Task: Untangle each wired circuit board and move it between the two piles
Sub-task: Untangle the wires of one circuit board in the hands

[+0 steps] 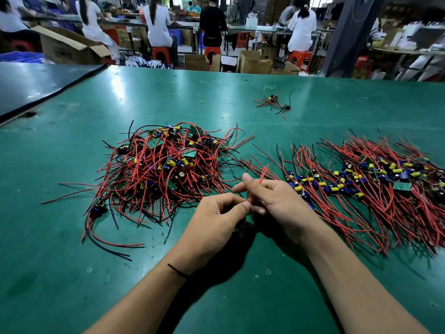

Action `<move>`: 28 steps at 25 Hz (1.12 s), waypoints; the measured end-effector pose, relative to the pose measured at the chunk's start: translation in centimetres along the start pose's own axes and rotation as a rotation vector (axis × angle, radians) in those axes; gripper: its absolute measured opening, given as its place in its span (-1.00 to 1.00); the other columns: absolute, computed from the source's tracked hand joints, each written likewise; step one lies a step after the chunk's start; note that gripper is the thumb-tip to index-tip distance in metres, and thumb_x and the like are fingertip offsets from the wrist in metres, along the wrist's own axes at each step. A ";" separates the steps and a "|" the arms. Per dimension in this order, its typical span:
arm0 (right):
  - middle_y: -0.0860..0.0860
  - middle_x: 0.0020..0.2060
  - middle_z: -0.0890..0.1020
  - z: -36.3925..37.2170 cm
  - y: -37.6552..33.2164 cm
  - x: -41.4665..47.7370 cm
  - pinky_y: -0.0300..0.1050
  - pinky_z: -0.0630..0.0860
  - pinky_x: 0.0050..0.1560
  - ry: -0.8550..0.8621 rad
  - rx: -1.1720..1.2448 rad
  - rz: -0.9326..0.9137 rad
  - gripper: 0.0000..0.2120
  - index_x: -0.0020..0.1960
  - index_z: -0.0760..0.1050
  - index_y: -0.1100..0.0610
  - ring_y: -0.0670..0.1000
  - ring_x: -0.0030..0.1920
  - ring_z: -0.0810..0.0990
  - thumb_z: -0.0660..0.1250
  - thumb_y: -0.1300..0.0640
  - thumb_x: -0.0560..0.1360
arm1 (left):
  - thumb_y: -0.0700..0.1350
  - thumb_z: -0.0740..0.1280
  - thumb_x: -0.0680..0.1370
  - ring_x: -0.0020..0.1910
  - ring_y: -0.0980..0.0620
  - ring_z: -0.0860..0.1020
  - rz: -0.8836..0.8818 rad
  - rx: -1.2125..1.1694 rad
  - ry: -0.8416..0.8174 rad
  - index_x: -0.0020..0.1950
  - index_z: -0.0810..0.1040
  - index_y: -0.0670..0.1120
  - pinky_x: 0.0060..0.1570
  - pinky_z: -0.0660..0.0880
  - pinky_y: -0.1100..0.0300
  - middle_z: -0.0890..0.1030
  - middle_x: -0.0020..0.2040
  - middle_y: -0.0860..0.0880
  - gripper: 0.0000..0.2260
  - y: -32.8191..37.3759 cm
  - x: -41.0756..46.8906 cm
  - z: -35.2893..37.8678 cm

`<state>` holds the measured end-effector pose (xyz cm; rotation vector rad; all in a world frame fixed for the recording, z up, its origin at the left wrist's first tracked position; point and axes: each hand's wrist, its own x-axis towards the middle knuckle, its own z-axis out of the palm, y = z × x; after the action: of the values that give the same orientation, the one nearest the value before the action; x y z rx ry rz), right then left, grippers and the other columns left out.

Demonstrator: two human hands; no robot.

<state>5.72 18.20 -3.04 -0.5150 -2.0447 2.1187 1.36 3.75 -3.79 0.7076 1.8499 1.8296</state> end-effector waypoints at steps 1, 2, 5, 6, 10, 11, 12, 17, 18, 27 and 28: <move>-0.05 -0.56 0.36 0.0 0.0 -0.1 -0.29 0.21 -0.53 -0.001 -0.074 -0.030 -0.60 -0.12 0.71 0.13 -0.10 -0.55 0.27 0.38 -0.22 0.47 | -0.24 0.34 0.58 -0.40 0.00 0.38 0.003 -0.004 0.004 -0.22 0.65 -0.18 -0.31 0.32 0.09 0.50 -0.41 -0.09 -0.81 0.0 0.0 -0.1; -0.07 -0.57 0.37 -0.2 0.0 -0.2 -0.30 0.21 -0.52 0.025 -0.145 -0.069 -0.60 -0.13 0.71 0.15 -0.12 -0.55 0.28 0.38 -0.19 0.50 | -0.25 0.33 0.57 -0.43 0.01 0.39 0.010 -0.001 0.002 -0.23 0.63 -0.21 -0.33 0.34 0.14 0.49 -0.43 -0.05 -0.81 0.0 0.0 -0.2; -0.17 -0.61 0.39 -1.2 0.0 0.1 -0.30 0.21 -0.47 0.172 -0.334 -0.203 -0.60 -0.18 0.70 0.16 -0.18 -0.54 0.29 0.36 -0.15 0.55 | -0.26 0.32 0.57 -0.52 0.06 0.43 0.013 0.004 -0.047 -0.19 0.59 -0.29 -0.48 0.36 0.30 0.51 -0.47 -0.02 -0.83 0.1 -0.1 -0.5; -0.18 -0.60 0.43 -1.5 0.1 0.3 -0.31 0.23 -0.44 0.229 -0.391 -0.254 -0.61 -0.18 0.70 0.16 -0.20 -0.52 0.33 0.35 -0.13 0.56 | -0.26 0.32 0.57 -0.54 0.06 0.44 0.011 0.001 -0.068 -0.18 0.59 -0.29 -0.50 0.36 0.32 0.51 -0.47 -0.02 -0.83 0.2 -0.1 -0.5; 0.05 -0.39 0.64 -2.2 0.7 0.8 -0.21 0.37 -0.28 0.453 -0.574 -0.478 -0.53 -0.20 0.65 0.33 -0.05 -0.36 0.50 0.35 -0.09 0.58 | -0.26 0.31 0.58 -0.56 0.04 0.45 0.000 -0.036 -0.109 -0.19 0.60 -0.24 -0.54 0.34 0.32 0.51 -0.48 -0.03 -0.83 0.5 -0.2 -0.6; -0.04 -0.42 0.63 -2.1 0.8 0.8 -0.25 0.35 -0.30 0.478 -0.585 -0.511 -0.55 -0.21 0.66 0.29 -0.10 -0.38 0.50 0.34 -0.09 0.59 | -0.25 0.31 0.58 -0.56 0.03 0.45 -0.011 -0.046 -0.111 -0.19 0.61 -0.24 -0.54 0.34 0.32 0.51 -0.47 -0.04 -0.83 0.5 -0.2 -0.5; -0.13 -0.48 0.58 -2.0 1.1 0.8 -0.30 0.30 -0.35 0.484 -0.570 -0.517 -0.58 -0.21 0.69 0.21 -0.14 -0.43 0.48 0.33 -0.11 0.59 | -0.24 0.32 0.57 -0.55 0.02 0.46 -0.026 -0.058 -0.110 -0.18 0.61 -0.24 -0.55 0.34 0.31 0.52 -0.46 -0.05 -0.84 0.6 -0.2 -0.5; -0.01 -0.47 0.40 -1.6 0.4 1.1 -0.23 0.16 -0.50 0.292 -0.011 -0.133 -0.33 -0.10 0.68 0.15 -0.06 -0.56 0.29 0.22 -0.46 0.42 | -0.21 0.34 0.57 -0.47 -0.09 0.60 -0.128 -0.236 -0.076 -0.07 0.62 -0.28 -0.47 0.53 0.21 0.63 -0.32 -0.19 -0.86 1.1 -0.4 -0.5; -0.02 -0.46 0.44 -1.5 0.3 1.1 -0.26 0.17 -0.53 0.261 0.026 -0.069 -0.29 -0.09 0.67 0.17 -0.06 -0.58 0.32 0.16 -0.47 0.44 | -0.21 0.33 0.58 -0.42 -0.11 0.64 -0.132 -0.280 -0.043 -0.04 0.60 -0.29 -0.43 0.58 0.18 0.65 -0.28 -0.21 -0.86 1.4 -0.3 -0.6; -0.04 -0.27 0.69 0.3 -0.4 -1.1 -0.12 0.53 -0.11 -0.176 -0.465 -0.183 -0.84 -0.17 0.66 -0.06 -0.14 -0.26 0.56 0.61 -0.06 0.36 | -0.23 0.23 0.63 -0.08 -0.12 0.70 -0.032 -0.666 0.211 0.03 0.41 -0.19 -0.24 0.63 0.14 0.70 -0.08 -0.21 -0.97 2.8 1.2 -1.7; -0.02 -0.32 0.66 0.8 -0.3 -1.2 -0.11 0.50 -0.16 -0.118 -0.442 -0.212 -0.76 -0.22 0.62 -0.04 -0.11 -0.29 0.55 0.60 -0.15 0.33 | -0.24 0.23 0.63 -0.06 -0.12 0.70 -0.022 -0.693 0.230 0.04 0.40 -0.20 -0.21 0.64 0.14 0.70 -0.07 -0.22 -0.97 2.7 1.3 -1.8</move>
<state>6.51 17.11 -2.56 -0.2105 -2.5194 1.6158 -0.65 3.18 -0.98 0.2279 1.1816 2.4030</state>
